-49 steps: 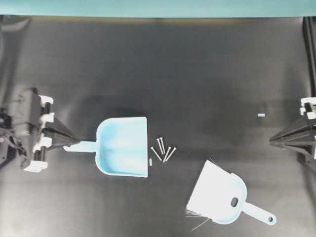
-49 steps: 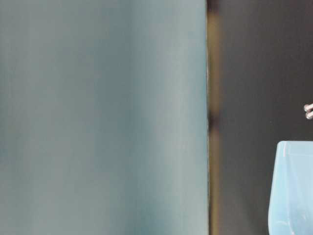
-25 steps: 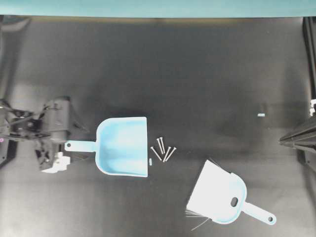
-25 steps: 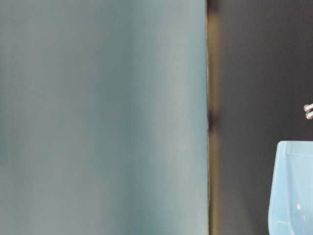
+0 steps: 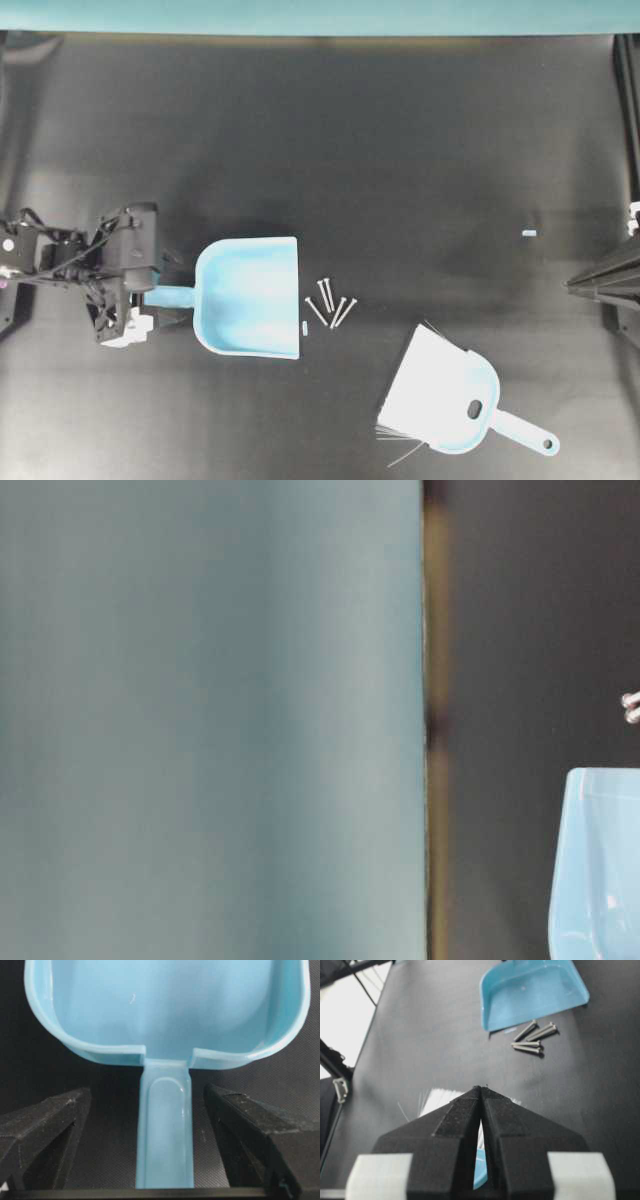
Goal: Hold the dustpan with the left arm, while a human hand uses a hand brush to gather screws into the dustpan.
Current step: 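Close the left gripper on the dustpan handle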
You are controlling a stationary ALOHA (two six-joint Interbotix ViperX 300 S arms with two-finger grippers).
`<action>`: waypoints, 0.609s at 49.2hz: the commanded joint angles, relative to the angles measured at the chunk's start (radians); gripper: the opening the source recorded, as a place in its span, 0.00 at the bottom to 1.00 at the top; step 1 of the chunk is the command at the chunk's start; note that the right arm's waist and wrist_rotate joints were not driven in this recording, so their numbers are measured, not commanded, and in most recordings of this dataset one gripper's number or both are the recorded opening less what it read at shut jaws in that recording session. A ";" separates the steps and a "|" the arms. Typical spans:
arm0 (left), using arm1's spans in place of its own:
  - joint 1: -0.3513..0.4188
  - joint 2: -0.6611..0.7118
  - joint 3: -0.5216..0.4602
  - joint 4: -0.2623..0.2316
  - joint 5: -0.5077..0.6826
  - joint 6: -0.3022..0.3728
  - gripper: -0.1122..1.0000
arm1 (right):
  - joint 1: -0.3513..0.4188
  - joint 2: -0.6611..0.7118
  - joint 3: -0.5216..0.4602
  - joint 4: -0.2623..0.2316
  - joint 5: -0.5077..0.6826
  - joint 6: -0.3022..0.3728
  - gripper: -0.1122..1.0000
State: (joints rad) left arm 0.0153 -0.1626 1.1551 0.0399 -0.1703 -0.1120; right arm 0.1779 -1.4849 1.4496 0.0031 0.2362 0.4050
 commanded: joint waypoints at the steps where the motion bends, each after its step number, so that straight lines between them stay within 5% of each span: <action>1: 0.008 0.014 -0.002 0.003 -0.044 0.003 0.90 | 0.000 0.005 0.000 0.000 -0.012 0.000 0.10; 30: 0.006 0.061 -0.063 0.003 0.011 0.040 0.88 | 0.000 0.003 0.005 0.000 -0.015 0.000 0.10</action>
State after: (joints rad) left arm 0.0184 -0.1028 1.1106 0.0399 -0.1749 -0.0752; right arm 0.1779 -1.4849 1.4588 0.0031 0.2316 0.4034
